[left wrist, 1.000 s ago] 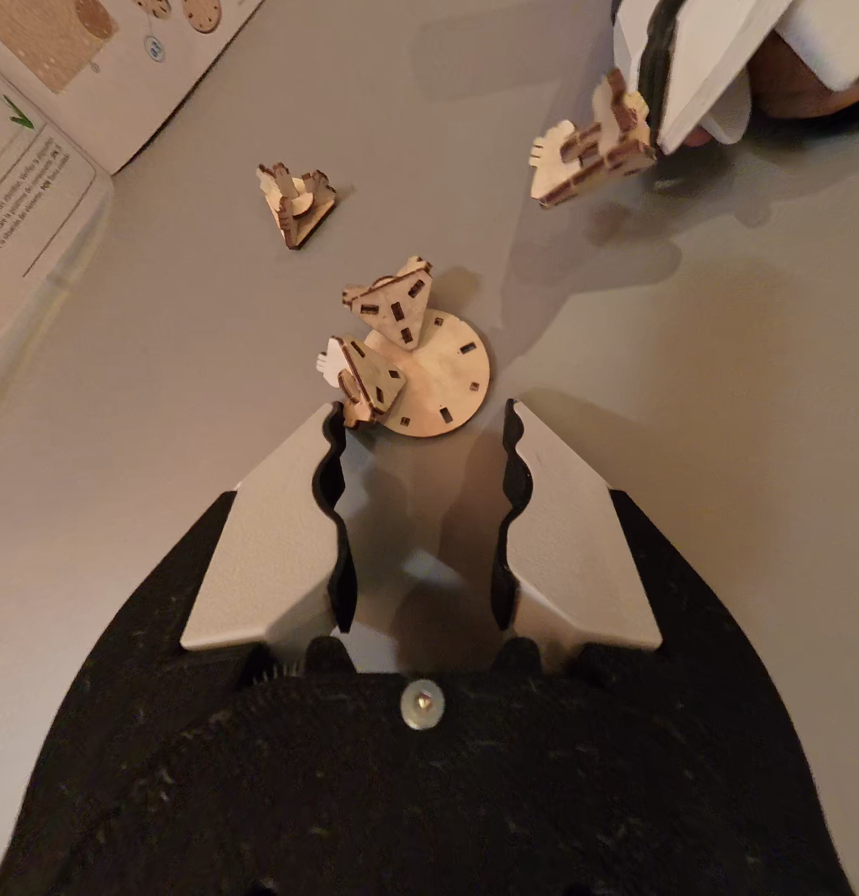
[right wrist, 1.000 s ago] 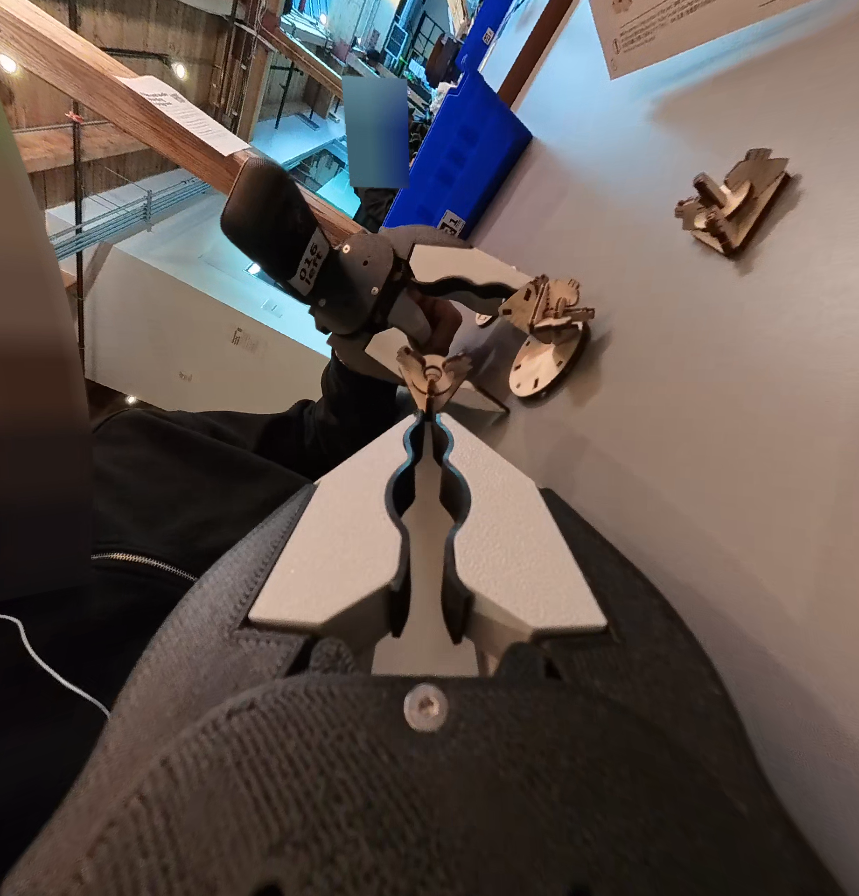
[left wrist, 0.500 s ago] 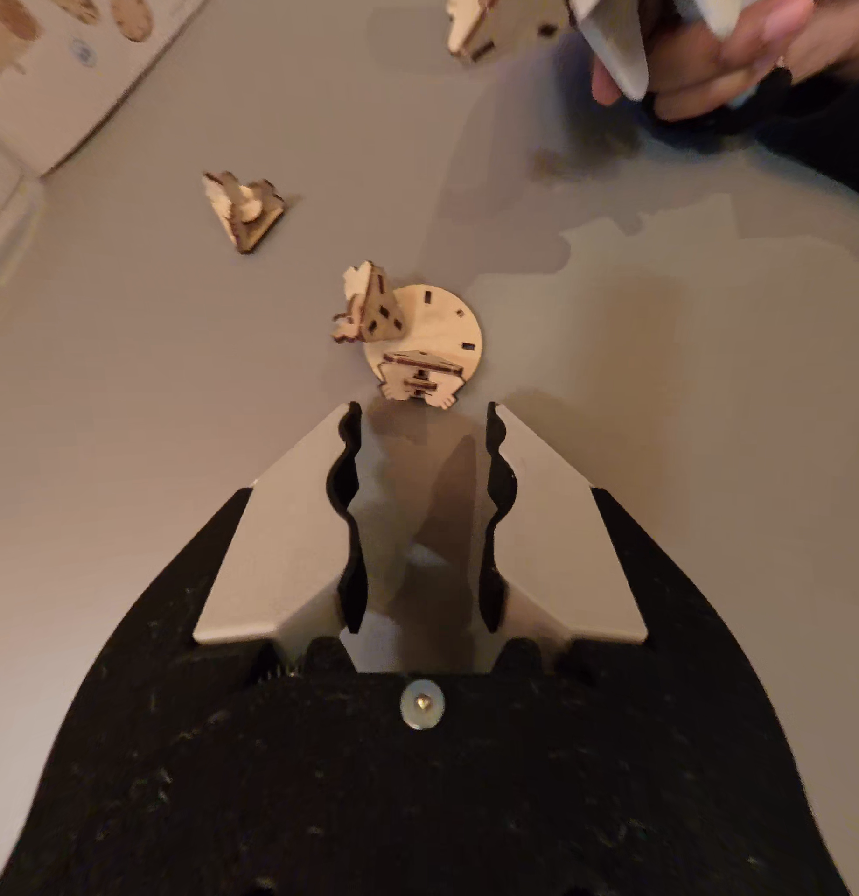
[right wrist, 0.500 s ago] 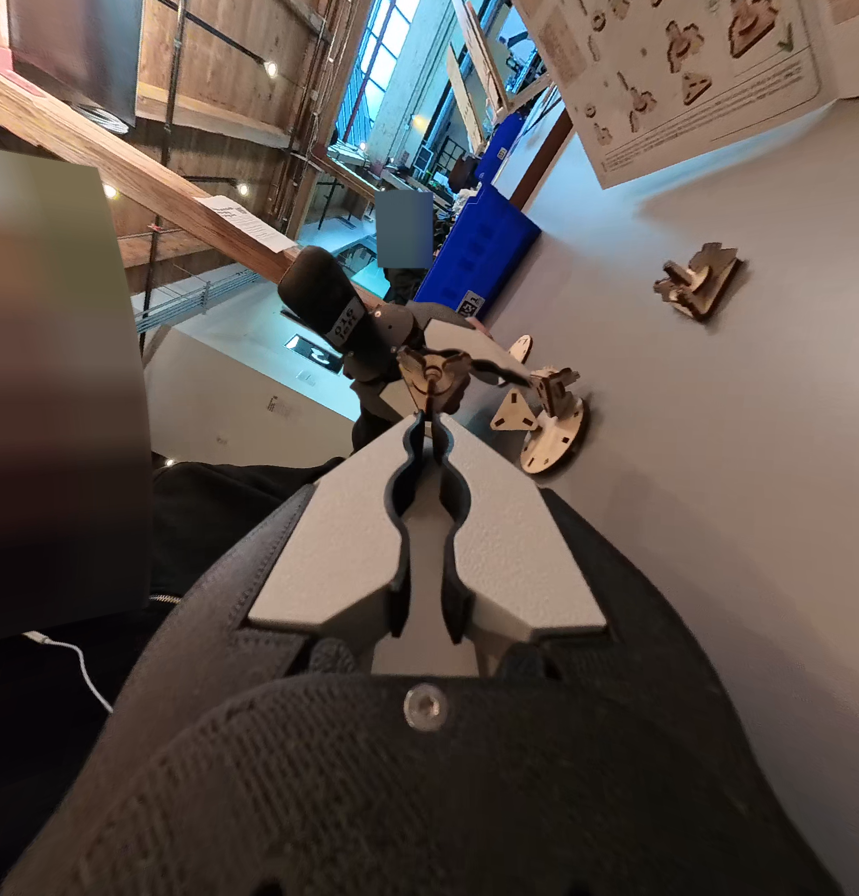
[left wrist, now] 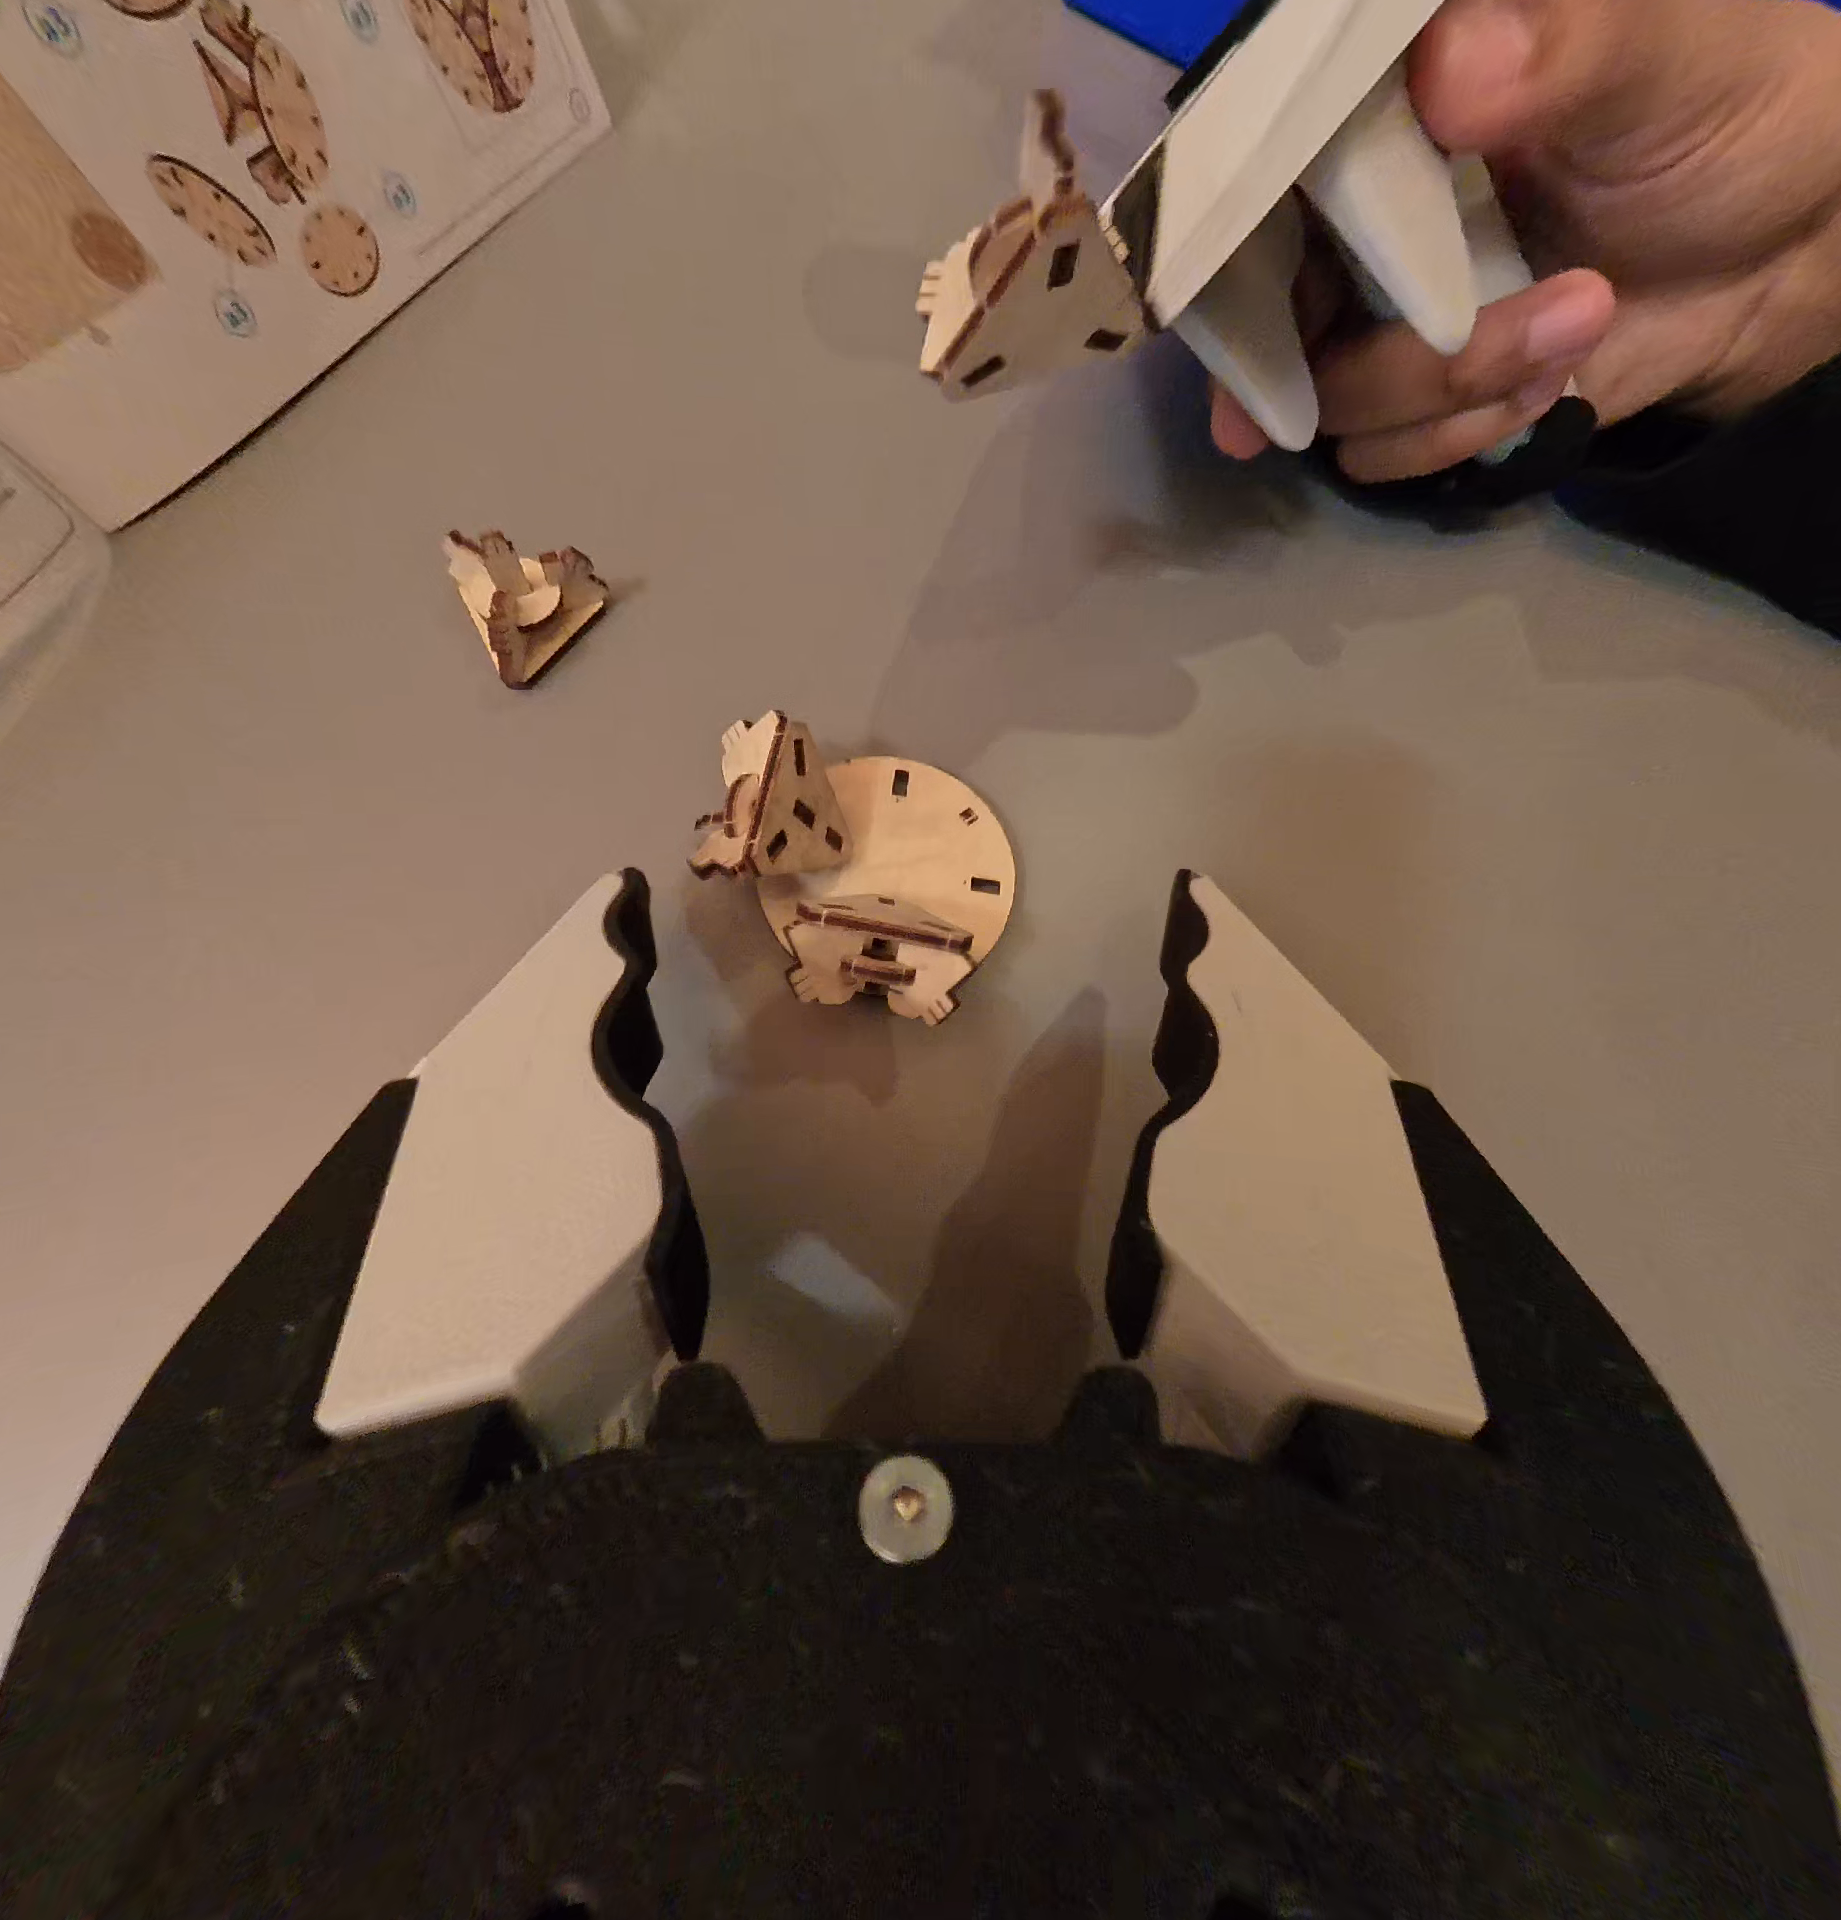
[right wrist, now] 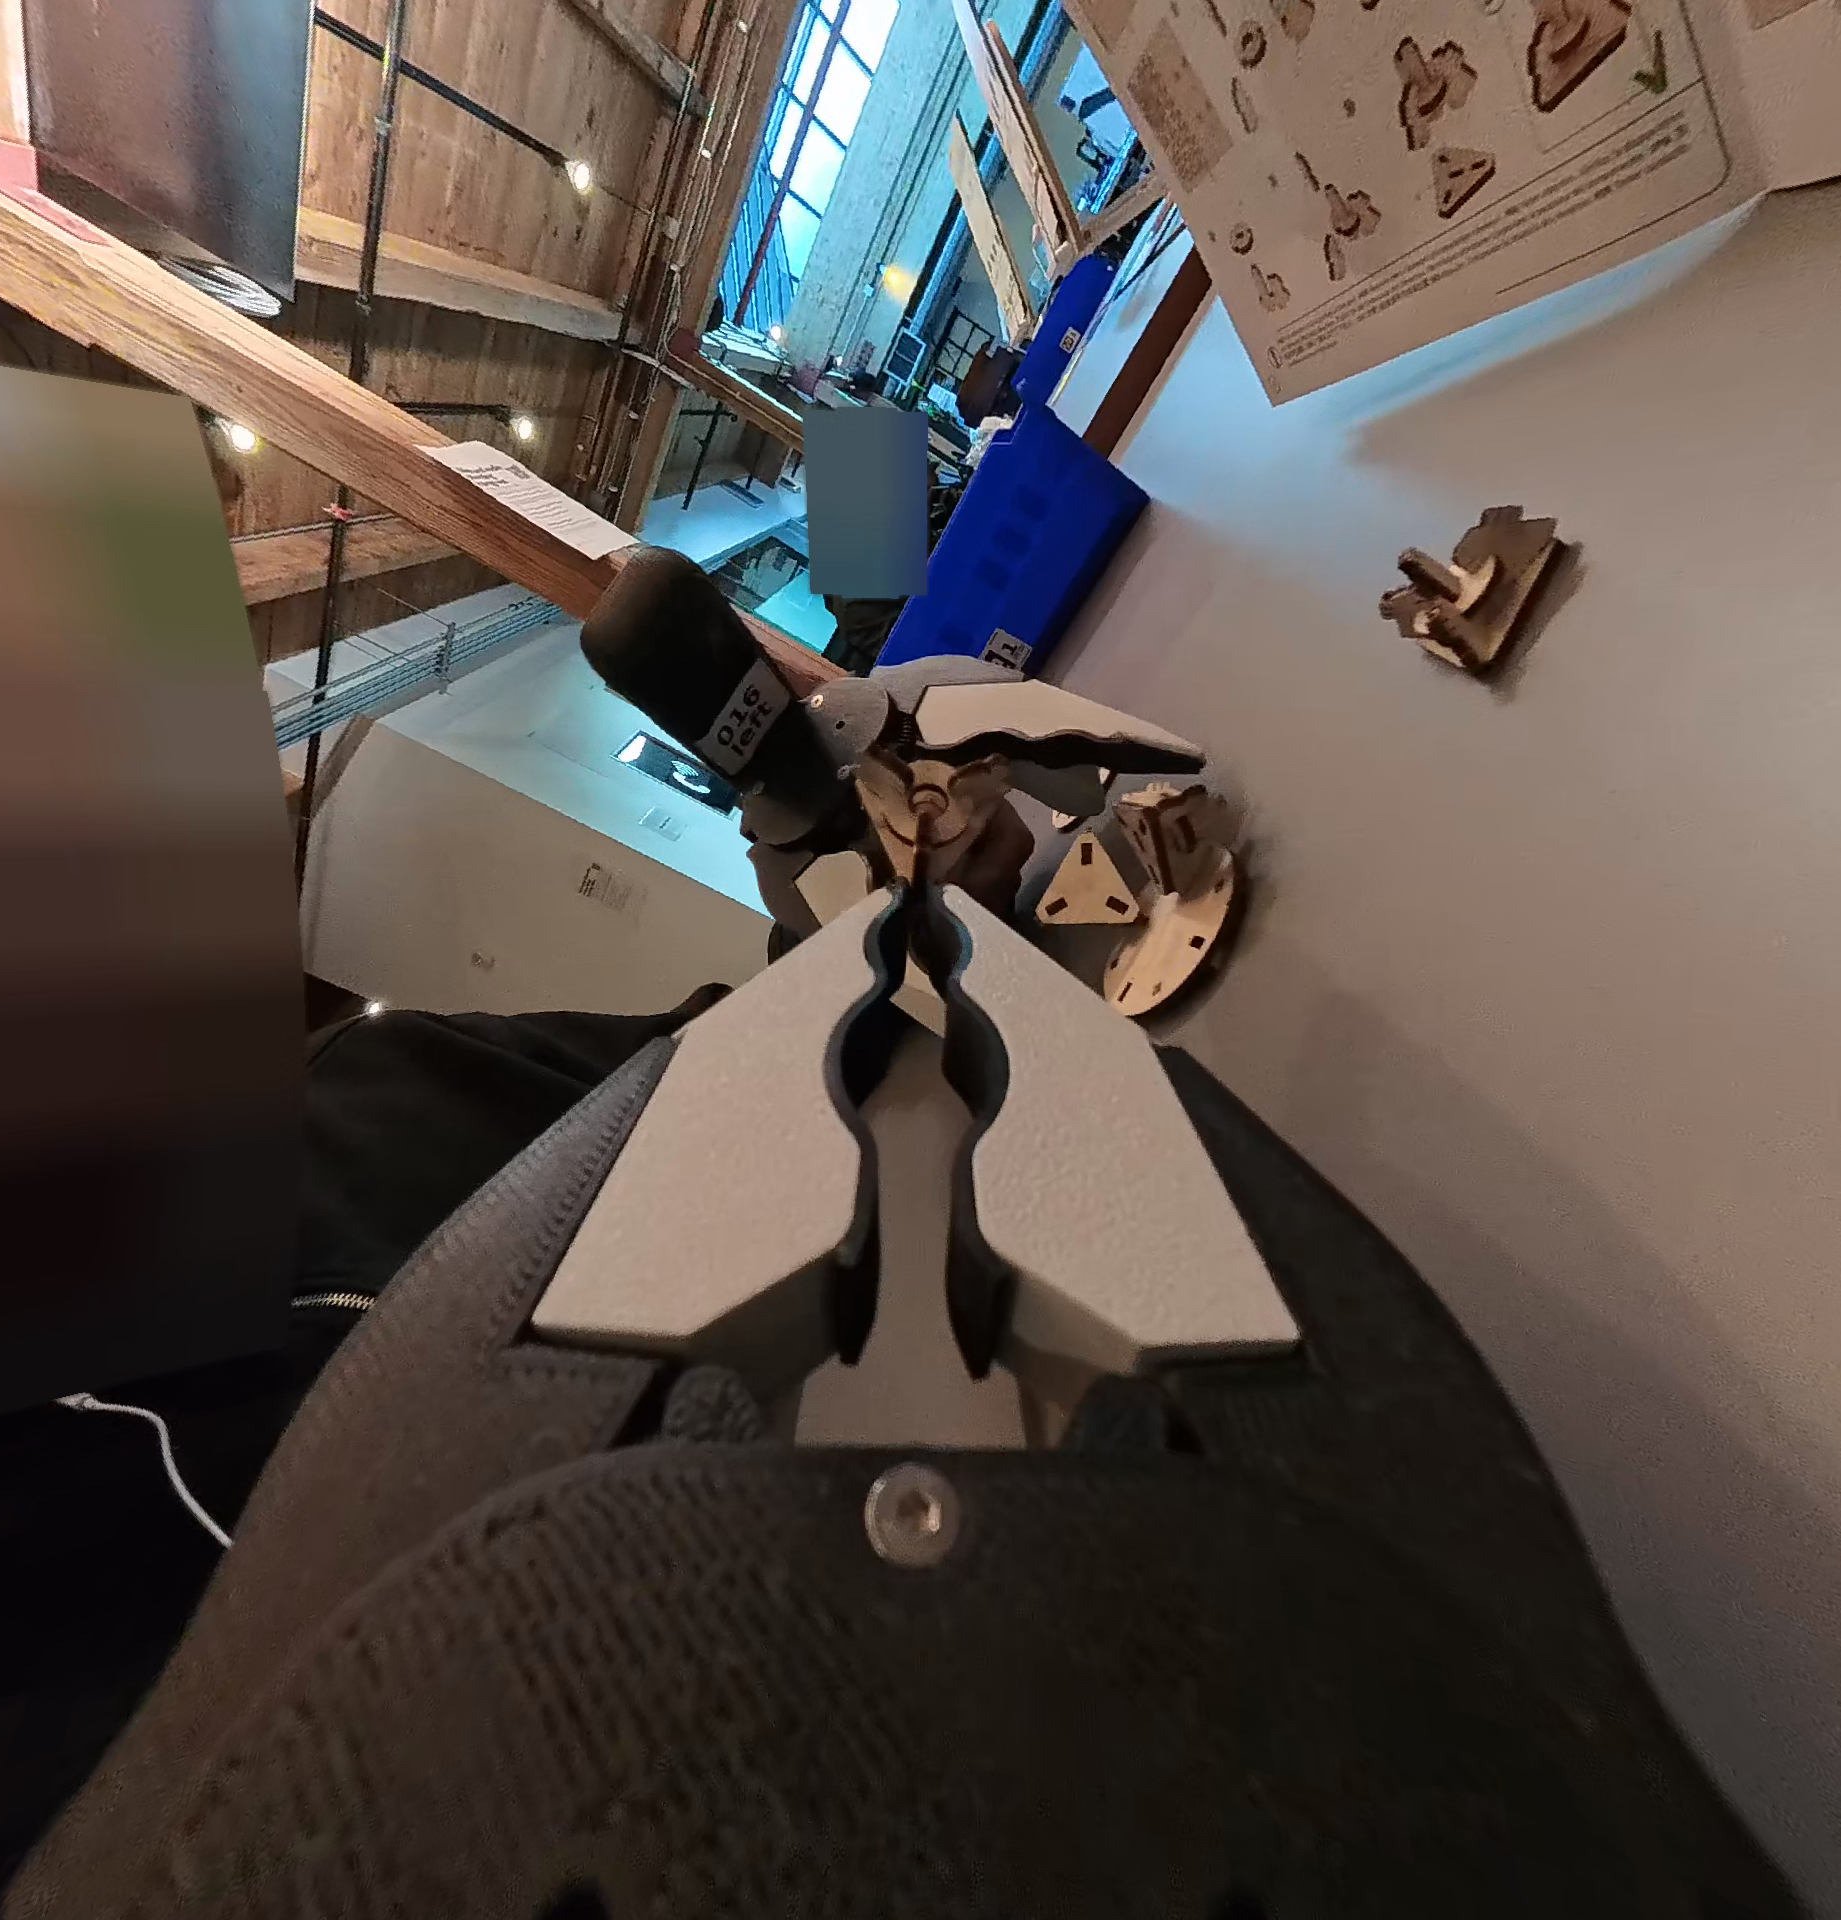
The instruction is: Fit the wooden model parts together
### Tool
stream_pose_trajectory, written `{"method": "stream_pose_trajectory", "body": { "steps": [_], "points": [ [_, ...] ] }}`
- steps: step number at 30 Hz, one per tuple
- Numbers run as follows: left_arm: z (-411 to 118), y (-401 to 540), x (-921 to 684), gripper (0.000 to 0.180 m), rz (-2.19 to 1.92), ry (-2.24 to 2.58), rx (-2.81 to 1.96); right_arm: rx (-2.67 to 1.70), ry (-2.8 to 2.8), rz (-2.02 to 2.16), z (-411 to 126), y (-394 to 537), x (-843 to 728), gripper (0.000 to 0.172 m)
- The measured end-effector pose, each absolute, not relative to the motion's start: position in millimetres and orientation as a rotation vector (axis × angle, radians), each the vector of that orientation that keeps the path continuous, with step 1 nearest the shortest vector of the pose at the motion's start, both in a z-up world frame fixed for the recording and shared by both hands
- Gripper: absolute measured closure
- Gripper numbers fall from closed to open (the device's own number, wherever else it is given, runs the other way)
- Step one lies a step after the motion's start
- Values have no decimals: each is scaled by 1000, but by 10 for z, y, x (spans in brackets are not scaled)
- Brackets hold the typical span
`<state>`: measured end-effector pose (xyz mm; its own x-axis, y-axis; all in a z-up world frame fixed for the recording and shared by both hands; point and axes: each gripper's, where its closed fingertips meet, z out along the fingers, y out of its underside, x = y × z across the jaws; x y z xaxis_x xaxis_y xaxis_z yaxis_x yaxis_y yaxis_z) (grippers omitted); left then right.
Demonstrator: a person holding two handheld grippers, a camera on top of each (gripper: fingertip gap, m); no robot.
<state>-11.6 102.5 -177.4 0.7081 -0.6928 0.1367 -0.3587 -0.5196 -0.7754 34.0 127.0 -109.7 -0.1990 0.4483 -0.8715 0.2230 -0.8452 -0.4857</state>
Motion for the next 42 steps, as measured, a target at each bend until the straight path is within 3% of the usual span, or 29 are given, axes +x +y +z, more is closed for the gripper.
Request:
{"method": "stream_pose_trajectory", "body": {
  "steps": [4,18,25,37,42],
  "points": [
    [-1788,1014,-106,92,-553,816,-2158,-1894,-797,2185,-1130,1263,328,172],
    [-1915,856,-5,94,-531,938,-2204,-1830,-861,2266,-1055,1156,336,171],
    [-1861,518,290,107,-710,1072,-2186,-1315,-1121,2567,-487,724,575,172],
    [-1380,507,265,113,-921,953,-2040,-1294,-1347,2483,-536,418,525,172],
    [-966,659,219,128,-839,864,-1769,-1467,-1273,2436,-690,553,433,172]
  ]
}}
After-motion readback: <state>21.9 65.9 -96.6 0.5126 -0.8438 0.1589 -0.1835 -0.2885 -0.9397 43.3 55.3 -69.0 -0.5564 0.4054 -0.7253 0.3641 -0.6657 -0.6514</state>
